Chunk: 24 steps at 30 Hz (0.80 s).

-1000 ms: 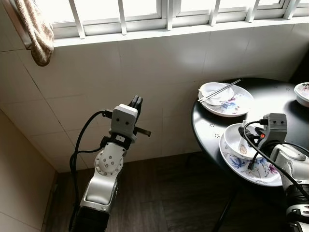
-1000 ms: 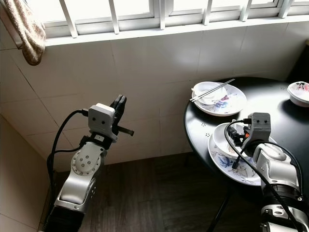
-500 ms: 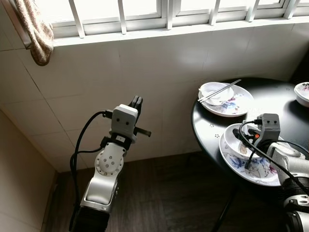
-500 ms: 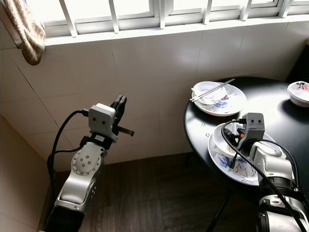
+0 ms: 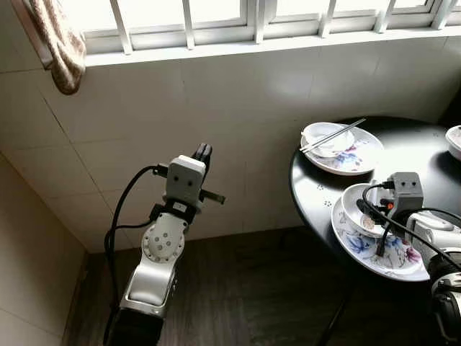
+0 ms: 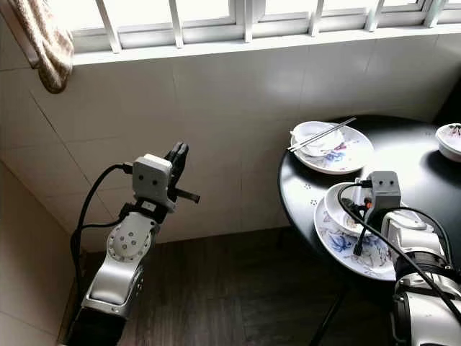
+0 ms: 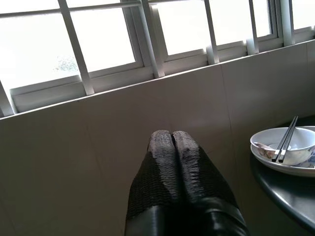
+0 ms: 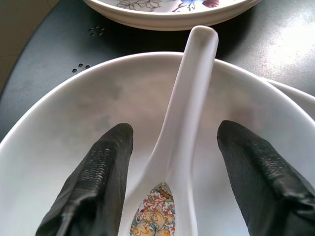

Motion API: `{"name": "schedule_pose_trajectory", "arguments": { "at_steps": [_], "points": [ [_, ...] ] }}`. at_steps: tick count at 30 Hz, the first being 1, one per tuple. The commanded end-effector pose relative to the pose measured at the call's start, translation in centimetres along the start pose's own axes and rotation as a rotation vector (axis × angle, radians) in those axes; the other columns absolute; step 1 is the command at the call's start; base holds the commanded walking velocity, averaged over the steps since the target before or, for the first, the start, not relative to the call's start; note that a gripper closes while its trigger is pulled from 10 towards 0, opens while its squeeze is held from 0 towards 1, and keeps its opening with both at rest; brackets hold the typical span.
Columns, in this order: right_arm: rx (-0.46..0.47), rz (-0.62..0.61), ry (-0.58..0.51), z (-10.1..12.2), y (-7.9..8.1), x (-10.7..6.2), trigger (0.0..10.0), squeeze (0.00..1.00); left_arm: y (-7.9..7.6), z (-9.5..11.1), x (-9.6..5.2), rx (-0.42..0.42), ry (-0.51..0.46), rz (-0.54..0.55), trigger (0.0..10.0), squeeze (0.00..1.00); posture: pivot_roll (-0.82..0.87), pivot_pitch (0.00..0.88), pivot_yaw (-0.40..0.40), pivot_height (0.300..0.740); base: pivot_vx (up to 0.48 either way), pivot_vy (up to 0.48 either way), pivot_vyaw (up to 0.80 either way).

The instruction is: Kitchen organization

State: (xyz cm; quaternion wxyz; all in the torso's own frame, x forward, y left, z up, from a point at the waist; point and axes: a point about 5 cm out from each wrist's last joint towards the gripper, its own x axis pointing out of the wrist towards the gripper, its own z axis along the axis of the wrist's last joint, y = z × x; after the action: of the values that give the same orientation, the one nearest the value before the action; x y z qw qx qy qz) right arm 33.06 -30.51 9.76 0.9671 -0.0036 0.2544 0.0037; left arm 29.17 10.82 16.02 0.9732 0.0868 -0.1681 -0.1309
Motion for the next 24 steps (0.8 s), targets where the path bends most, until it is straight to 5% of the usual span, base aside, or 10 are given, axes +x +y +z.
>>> {"name": "schedule_pose_trajectory", "arguments": {
  "at_steps": [1,2,3,16,24],
  "points": [
    [-0.019,-0.014,-0.01,0.6,-0.3,0.0,10.0,0.0,0.0,-0.2,0.0,0.005,0.016,0.0,10.0,0.0,0.04,0.0,-0.009,0.74,0.0,0.0,0.0],
    [-0.019,-0.015,-0.016,0.7,-0.3,0.0,1.7,0.0,0.1,-0.2,0.0,0.005,0.018,0.002,10.0,0.0,0.04,0.0,-0.01,0.74,0.0,0.0,0.0],
    [-0.019,-0.015,-0.02,0.7,-0.3,0.0,0.0,0.0,0.1,-0.3,0.0,0.004,0.02,0.004,10.0,0.0,0.04,0.0,-0.012,0.74,0.0,0.0,0.0],
    [-0.046,-0.045,-0.096,1.8,0.0,0.2,0.0,0.0,0.0,-0.5,-0.1,-0.005,0.033,0.009,10.0,0.0,0.04,0.0,-0.013,0.74,0.0,0.0,0.0],
    [-0.059,-0.046,-0.316,6.0,1.7,-0.2,0.0,0.0,0.0,-0.7,-0.2,-0.009,0.042,0.011,10.0,0.0,0.03,0.0,-0.011,0.74,0.0,0.0,0.0]
  ]
}}
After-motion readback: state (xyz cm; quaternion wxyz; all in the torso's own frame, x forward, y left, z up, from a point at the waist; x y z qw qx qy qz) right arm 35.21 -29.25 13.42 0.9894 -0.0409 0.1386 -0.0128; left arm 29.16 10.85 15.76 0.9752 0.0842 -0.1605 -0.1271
